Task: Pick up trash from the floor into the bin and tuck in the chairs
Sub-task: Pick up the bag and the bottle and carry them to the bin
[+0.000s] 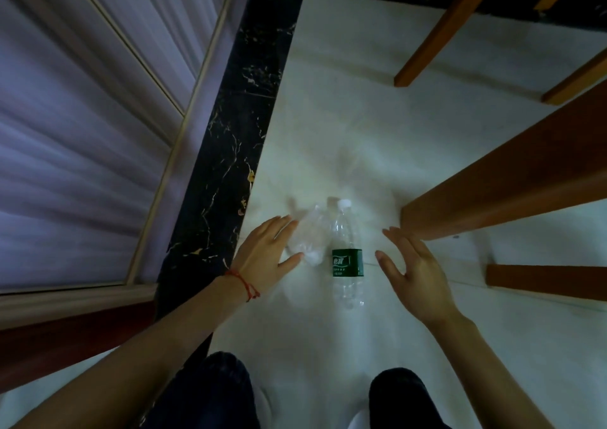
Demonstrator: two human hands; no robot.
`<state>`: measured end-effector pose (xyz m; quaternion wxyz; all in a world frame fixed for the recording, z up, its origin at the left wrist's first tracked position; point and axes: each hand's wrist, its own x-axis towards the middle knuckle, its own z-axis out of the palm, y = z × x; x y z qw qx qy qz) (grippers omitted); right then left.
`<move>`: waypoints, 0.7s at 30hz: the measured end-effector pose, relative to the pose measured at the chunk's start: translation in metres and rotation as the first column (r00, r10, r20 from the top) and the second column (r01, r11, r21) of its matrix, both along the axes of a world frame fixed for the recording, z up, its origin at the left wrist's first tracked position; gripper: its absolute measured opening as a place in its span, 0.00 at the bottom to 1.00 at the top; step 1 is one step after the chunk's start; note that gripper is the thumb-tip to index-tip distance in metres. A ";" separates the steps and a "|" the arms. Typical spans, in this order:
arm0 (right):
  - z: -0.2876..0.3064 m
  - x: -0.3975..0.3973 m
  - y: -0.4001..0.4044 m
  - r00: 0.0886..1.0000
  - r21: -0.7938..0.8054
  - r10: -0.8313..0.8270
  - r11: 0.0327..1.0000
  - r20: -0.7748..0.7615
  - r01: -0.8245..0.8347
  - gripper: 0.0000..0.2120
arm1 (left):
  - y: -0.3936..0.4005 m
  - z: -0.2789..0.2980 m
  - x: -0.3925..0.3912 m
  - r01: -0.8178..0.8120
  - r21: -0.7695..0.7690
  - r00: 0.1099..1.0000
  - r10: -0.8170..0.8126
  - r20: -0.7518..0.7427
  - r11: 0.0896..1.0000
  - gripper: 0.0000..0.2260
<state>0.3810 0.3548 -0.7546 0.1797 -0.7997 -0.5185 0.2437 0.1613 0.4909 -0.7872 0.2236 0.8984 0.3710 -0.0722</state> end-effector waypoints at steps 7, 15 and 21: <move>-0.050 0.001 0.006 0.998 0.010 -0.041 0.999 -0.052 0.042 0.23 | -0.009 -0.066 0.011 -0.070 -0.013 0.996 0.071 0.047 0.997 0.39; -0.077 -0.001 0.004 0.994 0.020 -0.055 0.998 -0.096 0.058 0.21 | -0.012 -0.092 0.035 -0.180 -0.081 0.973 0.190 0.133 0.980 0.42; -0.083 0.000 -0.001 0.989 0.037 -0.076 0.996 -0.128 0.081 0.19 | -0.010 -0.099 0.040 -0.392 -0.218 0.851 0.442 0.284 0.894 0.29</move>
